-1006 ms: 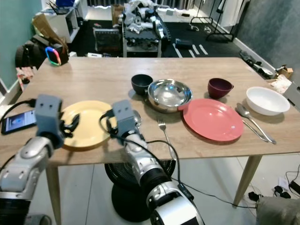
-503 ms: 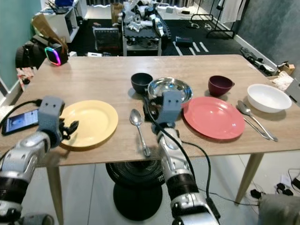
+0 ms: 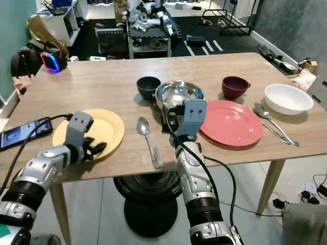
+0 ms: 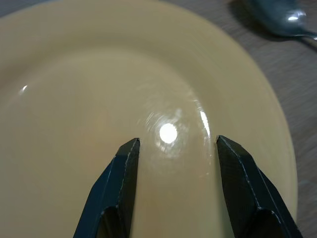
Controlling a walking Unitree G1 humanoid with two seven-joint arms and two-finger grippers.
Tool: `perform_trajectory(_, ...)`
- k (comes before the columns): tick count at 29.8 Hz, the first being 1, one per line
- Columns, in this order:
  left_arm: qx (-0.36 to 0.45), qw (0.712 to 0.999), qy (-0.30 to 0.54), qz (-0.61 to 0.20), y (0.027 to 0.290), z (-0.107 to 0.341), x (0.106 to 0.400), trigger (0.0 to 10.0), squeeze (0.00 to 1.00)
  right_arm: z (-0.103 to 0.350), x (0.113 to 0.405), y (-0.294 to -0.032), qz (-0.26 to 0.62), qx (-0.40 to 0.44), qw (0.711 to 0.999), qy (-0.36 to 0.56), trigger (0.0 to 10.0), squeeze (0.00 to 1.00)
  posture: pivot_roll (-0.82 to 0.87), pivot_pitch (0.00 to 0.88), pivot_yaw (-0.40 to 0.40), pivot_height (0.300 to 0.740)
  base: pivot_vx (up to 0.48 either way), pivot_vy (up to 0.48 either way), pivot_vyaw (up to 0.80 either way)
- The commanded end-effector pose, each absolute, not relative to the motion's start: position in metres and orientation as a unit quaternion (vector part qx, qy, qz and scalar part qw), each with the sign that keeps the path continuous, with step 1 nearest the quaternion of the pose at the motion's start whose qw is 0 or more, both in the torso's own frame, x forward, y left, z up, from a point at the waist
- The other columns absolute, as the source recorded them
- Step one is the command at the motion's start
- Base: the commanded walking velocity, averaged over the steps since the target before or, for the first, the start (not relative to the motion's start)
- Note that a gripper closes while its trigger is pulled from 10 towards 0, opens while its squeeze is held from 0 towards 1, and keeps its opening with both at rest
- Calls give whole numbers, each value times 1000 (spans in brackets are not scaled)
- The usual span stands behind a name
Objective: Setting the table
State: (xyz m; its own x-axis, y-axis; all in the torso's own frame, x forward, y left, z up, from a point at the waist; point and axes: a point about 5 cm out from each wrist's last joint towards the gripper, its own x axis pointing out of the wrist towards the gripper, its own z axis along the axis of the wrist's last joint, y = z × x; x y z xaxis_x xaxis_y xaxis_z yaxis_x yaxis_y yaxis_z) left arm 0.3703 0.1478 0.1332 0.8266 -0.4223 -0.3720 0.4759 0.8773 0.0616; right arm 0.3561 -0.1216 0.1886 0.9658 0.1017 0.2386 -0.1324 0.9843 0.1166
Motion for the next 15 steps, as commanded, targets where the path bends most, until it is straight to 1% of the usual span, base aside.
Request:
perform_trajectory(1,90,942,204,-250,141,119,367,10000,0,184,353,-122,57,65,991,-105,10000,0,18,62,117,740,0,0,0)
perform_trajectory(6,91,939,201,-264,128,119,372,10000,0,185,352,-123,55,63,991,-103,10000,0,10,60,120,740,0,0,0)
perform_trajectory(15,95,937,193,-276,118,121,375,10000,0,186,351,-123,53,63,991,-103,10000,0,1,60,123,740,0,0,0)
